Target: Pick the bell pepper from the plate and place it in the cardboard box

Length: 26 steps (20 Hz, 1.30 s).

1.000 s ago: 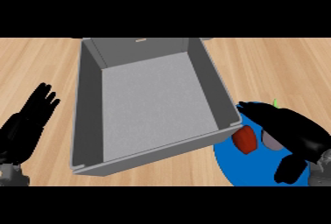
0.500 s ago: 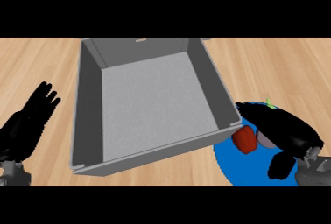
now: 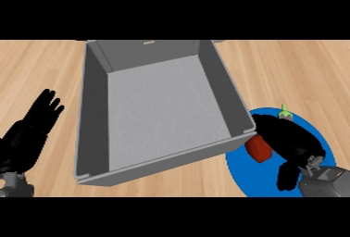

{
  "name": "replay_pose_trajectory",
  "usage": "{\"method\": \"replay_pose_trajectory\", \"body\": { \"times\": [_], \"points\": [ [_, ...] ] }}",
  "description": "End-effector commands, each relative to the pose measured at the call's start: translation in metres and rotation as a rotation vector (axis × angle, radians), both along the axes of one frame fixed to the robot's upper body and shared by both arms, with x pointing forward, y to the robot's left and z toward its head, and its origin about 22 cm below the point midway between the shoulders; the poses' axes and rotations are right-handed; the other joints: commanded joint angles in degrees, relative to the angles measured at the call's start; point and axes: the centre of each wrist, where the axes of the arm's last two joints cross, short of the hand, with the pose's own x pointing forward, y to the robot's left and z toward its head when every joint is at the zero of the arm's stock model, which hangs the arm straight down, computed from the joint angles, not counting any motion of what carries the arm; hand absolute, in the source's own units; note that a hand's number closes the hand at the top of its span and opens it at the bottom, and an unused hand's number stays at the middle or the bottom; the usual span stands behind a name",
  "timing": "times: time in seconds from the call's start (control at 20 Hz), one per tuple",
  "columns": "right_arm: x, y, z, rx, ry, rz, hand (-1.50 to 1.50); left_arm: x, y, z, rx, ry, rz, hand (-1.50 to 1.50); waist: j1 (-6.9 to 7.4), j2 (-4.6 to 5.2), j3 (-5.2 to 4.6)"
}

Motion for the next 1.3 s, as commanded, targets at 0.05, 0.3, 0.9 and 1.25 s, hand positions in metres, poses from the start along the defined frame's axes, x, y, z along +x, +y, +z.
{"method": "replay_pose_trajectory", "body": {
  "times": [0.05, 0.3, 0.9, 1.25],
  "points": [
    [0.002, 0.007, -0.013, -0.008, 0.002, -0.013, -1.5, 0.003, 0.007, 0.007, -0.008, 0.014, -0.001, 0.0, -0.03, -0.01, -0.01],
    [-0.003, -0.015, -0.022, -0.016, -0.001, -0.01, -1.5, 0.006, -0.015, 0.0, 0.007, -0.005, 0.003, 0.0, -0.15, 0.0, -0.01],
    [0.014, -0.005, -0.029, 0.043, -0.066, 0.079, 1.5, -0.003, -0.014, 0.017, 0.002, -0.005, 0.014, 0.0, 0.01, -0.03, 0.0],
    [0.029, 0.107, -0.032, 0.034, -0.107, -0.218, 1.5, 0.008, -0.014, 0.009, -0.001, -0.022, -0.056, 0.0, 4.37, 0.72, -0.13]
  ]
}}
